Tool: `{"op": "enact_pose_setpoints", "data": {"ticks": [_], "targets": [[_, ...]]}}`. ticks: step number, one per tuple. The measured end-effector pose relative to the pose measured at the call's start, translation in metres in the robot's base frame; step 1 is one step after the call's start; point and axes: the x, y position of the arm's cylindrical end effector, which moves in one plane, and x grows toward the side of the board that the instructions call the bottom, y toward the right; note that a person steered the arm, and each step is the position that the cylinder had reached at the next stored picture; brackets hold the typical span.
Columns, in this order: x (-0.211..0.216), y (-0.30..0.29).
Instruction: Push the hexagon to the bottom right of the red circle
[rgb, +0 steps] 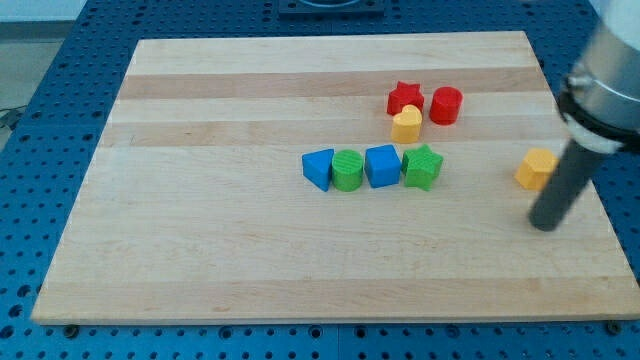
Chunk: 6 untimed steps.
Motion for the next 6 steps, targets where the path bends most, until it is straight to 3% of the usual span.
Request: {"op": "enact_pose_setpoints", "data": {"ticks": [1,4,6], "targets": [[-0.031,0.032],[-0.046,0.012],[-0.125,-0.036]]}}
